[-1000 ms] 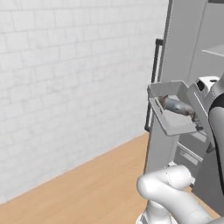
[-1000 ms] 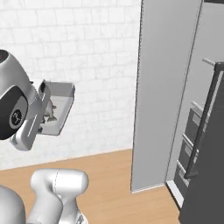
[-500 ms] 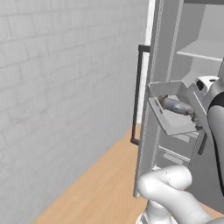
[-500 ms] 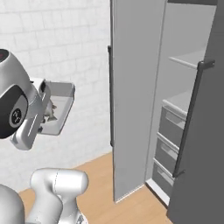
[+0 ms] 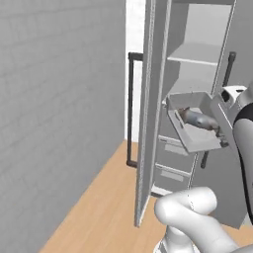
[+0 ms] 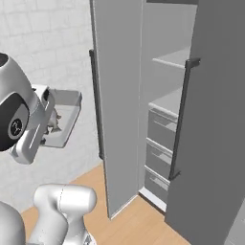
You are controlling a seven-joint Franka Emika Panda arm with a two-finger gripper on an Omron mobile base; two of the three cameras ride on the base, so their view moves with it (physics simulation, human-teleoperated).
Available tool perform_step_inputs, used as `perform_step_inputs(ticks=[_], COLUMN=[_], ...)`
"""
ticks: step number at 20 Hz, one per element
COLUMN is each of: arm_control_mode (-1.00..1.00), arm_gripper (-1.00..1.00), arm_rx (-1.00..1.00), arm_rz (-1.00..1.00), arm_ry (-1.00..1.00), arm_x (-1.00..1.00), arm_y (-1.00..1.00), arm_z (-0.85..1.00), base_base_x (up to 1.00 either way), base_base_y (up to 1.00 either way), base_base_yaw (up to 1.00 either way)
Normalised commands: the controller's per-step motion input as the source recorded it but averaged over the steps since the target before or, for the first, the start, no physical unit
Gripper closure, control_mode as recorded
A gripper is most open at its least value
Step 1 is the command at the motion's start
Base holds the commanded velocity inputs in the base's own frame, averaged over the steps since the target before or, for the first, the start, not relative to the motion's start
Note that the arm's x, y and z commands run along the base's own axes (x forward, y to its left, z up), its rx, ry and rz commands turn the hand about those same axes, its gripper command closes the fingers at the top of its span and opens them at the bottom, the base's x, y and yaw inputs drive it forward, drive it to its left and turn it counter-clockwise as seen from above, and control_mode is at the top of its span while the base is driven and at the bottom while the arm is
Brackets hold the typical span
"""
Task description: Take the meat container that has the fish and place it on the second highest rack of the freezer. Then take the vegetable container that has the sweet potato and squash and place it on the highest rack of the freezer.
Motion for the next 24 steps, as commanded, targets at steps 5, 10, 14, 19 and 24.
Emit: perform_step_inputs(ticks=[5, 10, 14, 19, 24], arm_control_mode=[1.00, 1.00, 1.00, 1.00, 1.00], arm_gripper=[1.00, 1.00, 1.00, 1.00, 1.00], arm_rx=[0.00, 0.00, 0.00, 0.00, 0.00], arm_rz=[0.00, 0.00, 0.00, 0.00, 0.00], arm_ry=[0.00, 0.00, 0.00, 0.00, 0.00], arm_x=[0.00, 0.00, 0.00, 0.00, 0.00], arm_y=[0.00, 0.00, 0.00, 0.00, 0.00], arm_z=[0.00, 0.00, 0.00, 0.00, 0.00], base_base_x=[0.01, 0.43, 0.54, 0.39, 0.38], base_base_y=[0.21, 0.25, 0.22, 0.03, 0.04], base_base_yaw=[-0.42, -0.34, -0.31, -0.27, -0.26])
